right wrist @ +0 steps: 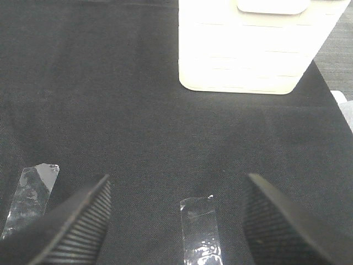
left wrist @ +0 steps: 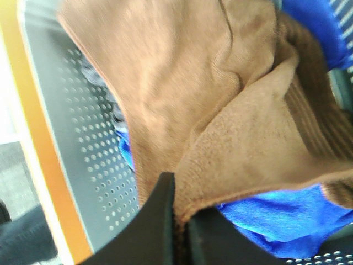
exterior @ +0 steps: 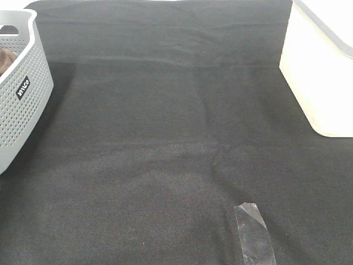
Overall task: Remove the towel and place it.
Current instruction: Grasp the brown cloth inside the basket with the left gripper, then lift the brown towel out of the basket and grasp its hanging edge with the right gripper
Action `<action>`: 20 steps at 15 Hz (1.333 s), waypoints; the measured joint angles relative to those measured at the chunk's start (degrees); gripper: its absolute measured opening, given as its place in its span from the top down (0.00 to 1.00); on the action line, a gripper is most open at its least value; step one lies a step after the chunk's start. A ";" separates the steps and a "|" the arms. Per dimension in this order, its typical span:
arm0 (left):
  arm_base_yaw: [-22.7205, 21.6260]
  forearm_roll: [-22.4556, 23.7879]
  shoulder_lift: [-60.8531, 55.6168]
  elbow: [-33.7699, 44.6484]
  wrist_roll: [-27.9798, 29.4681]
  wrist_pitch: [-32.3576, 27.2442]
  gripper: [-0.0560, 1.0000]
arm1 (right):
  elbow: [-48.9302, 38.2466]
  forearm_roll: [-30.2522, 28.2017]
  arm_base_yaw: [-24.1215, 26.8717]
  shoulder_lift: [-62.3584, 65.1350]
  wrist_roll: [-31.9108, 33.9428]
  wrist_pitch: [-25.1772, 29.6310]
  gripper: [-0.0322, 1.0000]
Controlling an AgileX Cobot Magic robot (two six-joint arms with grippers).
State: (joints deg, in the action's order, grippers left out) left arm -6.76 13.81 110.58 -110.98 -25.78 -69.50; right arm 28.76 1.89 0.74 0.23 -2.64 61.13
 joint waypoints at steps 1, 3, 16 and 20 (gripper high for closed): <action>0.80 0.00 -0.74 -0.06 0.06 0.00 0.95 | 0.00 0.00 0.00 0.00 0.00 0.00 0.33; 2.64 0.00 -1.78 -0.23 0.06 -0.11 0.95 | 0.00 0.00 0.00 0.00 0.00 0.00 0.33; 19.02 3.72 -10.94 -9.74 0.40 -0.34 0.95 | 0.00 2.35 0.00 -1.38 -0.40 0.00 0.33; 25.55 3.67 -10.94 -11.86 2.23 -0.46 0.95 | 1.03 17.42 0.00 -13.24 -14.55 -8.02 0.33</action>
State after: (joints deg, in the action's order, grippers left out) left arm 18.79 17.48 99.64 -122.84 -23.55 -69.96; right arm 29.79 19.31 0.74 -13.01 -17.19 53.11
